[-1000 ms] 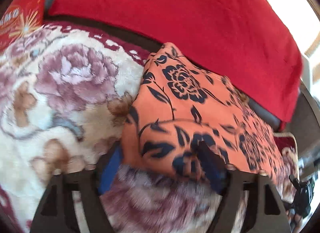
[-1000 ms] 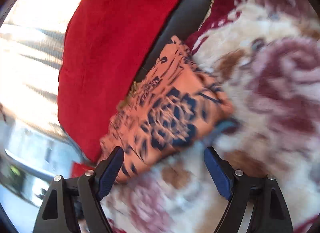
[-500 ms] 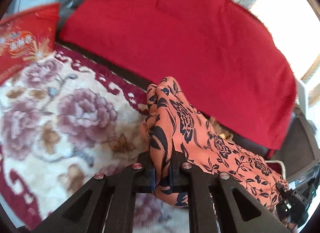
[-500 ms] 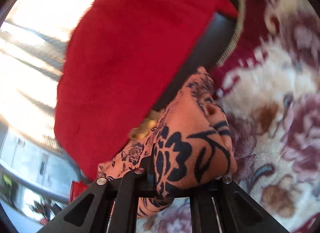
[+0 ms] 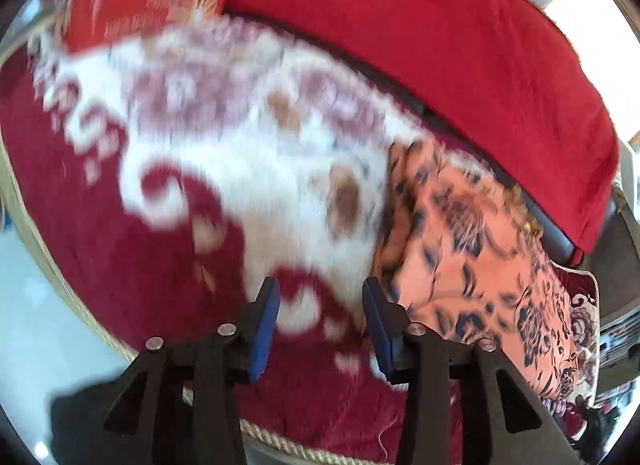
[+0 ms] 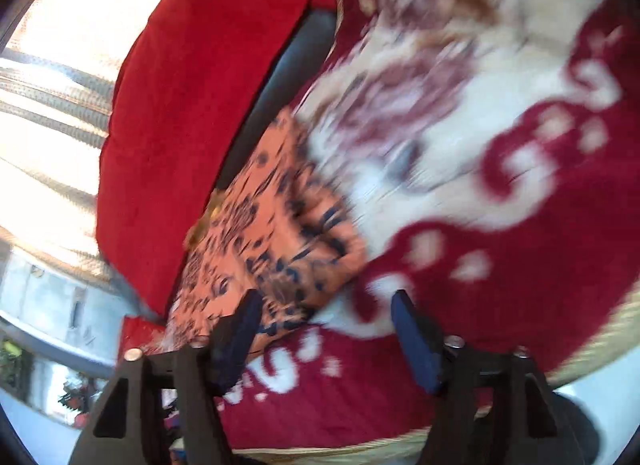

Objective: Fold small clothes

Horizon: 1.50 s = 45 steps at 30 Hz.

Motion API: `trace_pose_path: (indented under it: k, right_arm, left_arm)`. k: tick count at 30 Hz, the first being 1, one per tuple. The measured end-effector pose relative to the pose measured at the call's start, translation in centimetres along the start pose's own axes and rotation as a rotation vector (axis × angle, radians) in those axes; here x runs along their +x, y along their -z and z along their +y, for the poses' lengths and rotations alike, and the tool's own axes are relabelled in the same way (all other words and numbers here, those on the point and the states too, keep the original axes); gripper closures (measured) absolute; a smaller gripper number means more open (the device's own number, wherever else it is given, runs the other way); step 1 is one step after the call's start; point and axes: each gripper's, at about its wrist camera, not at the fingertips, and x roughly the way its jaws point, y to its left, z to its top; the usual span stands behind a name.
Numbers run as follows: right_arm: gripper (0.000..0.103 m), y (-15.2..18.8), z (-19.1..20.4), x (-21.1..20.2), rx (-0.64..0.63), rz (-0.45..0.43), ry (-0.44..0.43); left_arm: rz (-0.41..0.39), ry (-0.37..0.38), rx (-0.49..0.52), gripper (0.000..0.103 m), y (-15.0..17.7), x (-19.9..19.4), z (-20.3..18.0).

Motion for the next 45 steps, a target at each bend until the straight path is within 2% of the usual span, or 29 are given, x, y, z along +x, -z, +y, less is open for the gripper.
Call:
trace_pose_path:
  k: [2,4,6,8,12,14,19,21,22,23,24,29,34,36,38,40,42,44,45]
  right_arm:
    - [0.031,-1.1,0.4,-0.5,-0.015,-0.011,0.008]
    - [0.031,-2.4,1.5,-0.2,-0.056,-0.002,-0.003]
    - [0.031,-3.7,3.4,1.6,-0.133,0.010,-0.032]
    - [0.031,-5.0,5.0,3.4,-0.193,0.027,-0.045]
    - [0.031,-8.7,7.2,6.2,-0.269,0.039,-0.032]
    - [0.031,-10.6,8.3,8.5,-0.305,0.067,-0.015]
    - [0.032,-12.7,8.7,14.0,-0.359,0.107,0.098]
    - [0.045,-12.8,8.8,15.1,-0.384,0.112,0.125]
    - [0.079,-12.6,9.3,15.4,-0.416,0.110,0.169]
    - [0.089,-12.4,9.6,15.4,-0.439,0.101,0.211]
    - [0.092,-12.0,10.1,15.1,-0.474,0.085,0.230]
    - [0.096,-10.7,13.4,13.8,-0.653,0.010,0.324]
    - [0.096,-10.4,16.4,11.2,-0.748,-0.106,0.355]
    - [0.096,-11.2,17.1,11.2,-0.751,-0.130,0.359]
    - [0.096,-12.0,17.1,12.0,-0.739,-0.129,0.365]
    - [0.096,-12.8,16.4,14.4,-0.719,-0.087,0.380]
    - [0.096,-13.6,14.1,17.5,-0.629,0.002,0.365]
    - [0.092,-13.8,12.1,18.9,-0.544,0.062,0.371]
    - [0.089,-13.9,10.9,19.3,-0.472,0.104,0.352]
  left_arm:
    - [-0.004,0.021,0.056,0.058,-1.3,0.1,-1.2]
    - [-0.002,0.044,0.144,0.052,-2.8,0.9,-3.3]
    - [-0.010,0.045,0.221,0.048,-4.4,3.3,-5.1]
    - [0.024,0.057,0.283,0.048,-5.1,4.9,-6.7]
    - [0.082,0.070,0.285,0.048,-7.3,7.8,-8.3]
    - [0.084,0.060,0.292,0.048,-7.9,8.7,-8.8]
    - [0.090,0.047,0.278,0.048,-8.8,10.8,-9.4]
    - [0.098,0.037,0.283,0.052,-8.9,11.8,-9.4]
    - [0.086,0.027,0.289,0.062,-8.9,12.0,-9.4]
    - [0.079,0.003,0.306,0.092,-8.9,12.2,-9.5]
    - [0.084,-0.010,0.317,0.098,-8.9,12.4,-9.5]
    - [-0.008,0.006,0.344,0.100,-9.1,10.6,-9.9]
    - [-0.144,0.034,0.367,0.100,-10.0,6.6,-10.7]
    - [-0.172,0.031,0.368,0.100,-10.5,6.3,-11.0]
    - [-0.166,0.025,0.354,0.100,-11.2,7.3,-11.0]
    - [-0.145,-0.006,0.344,0.100,-11.6,9.5,-10.9]
    - [-0.088,-0.057,0.363,0.100,-11.3,12.1,-10.8]
    - [0.036,-0.088,0.362,0.097,-10.7,15.4,-10.3]
    - [0.054,-0.105,0.363,0.096,-10.3,16.1,-10.0]
